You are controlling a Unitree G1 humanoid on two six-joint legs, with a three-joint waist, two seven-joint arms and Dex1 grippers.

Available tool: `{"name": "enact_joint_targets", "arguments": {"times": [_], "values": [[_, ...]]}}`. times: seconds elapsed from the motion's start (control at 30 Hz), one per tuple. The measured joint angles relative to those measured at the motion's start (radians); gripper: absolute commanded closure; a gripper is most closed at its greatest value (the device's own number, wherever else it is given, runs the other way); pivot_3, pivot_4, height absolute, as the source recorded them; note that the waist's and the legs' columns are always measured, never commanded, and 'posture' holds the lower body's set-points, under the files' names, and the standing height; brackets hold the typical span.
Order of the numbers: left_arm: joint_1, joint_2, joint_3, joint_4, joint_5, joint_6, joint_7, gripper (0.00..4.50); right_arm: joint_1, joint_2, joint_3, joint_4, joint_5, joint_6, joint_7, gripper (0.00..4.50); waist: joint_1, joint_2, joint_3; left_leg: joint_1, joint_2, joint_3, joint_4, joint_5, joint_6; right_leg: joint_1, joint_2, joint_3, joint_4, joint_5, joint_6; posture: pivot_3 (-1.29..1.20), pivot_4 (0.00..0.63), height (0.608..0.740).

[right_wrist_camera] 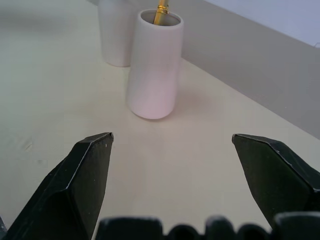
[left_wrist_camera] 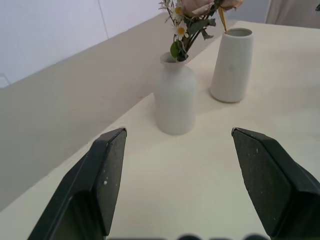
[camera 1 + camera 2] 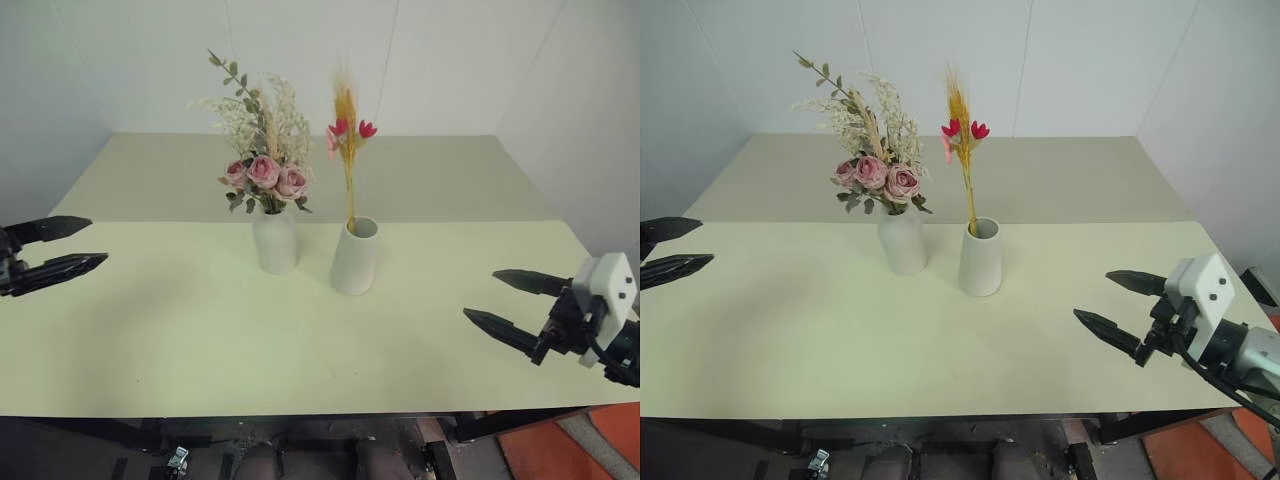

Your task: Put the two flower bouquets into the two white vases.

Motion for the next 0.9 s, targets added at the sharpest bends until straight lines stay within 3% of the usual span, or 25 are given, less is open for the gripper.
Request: {"name": "enact_joint_targets", "arguments": {"times": [0.43, 0.9], "values": [[0.142, -0.018, 0.196, -0.082, -0.033, 0.038, 0.057, 0.87, -0.066, -0.074, -0.003, 0.129, -0.02, -0.027, 0.103, 0.0, -0.001, 0.0, 0.0, 0.0, 0.001, 0.002, -0.001, 0.0, 0.0, -0.001, 0.0, 0.0, 0.0, -0.001, -0.001, 0.0, 0.15, 0.74], [0.138, -0.044, 0.179, -0.118, -0.061, 0.052, 0.087, 0.87, -0.042, -0.13, -0.072, 0.2, -0.024, -0.023, 0.212, 0.0, 0.0, 0.0, 0.0, 0.0, 0.001, 0.003, -0.001, 0.0, 0.0, -0.001, 0.0, 0.0, 0.0, 0.0, -0.001, 0.0, 0.15, 0.74]]}}
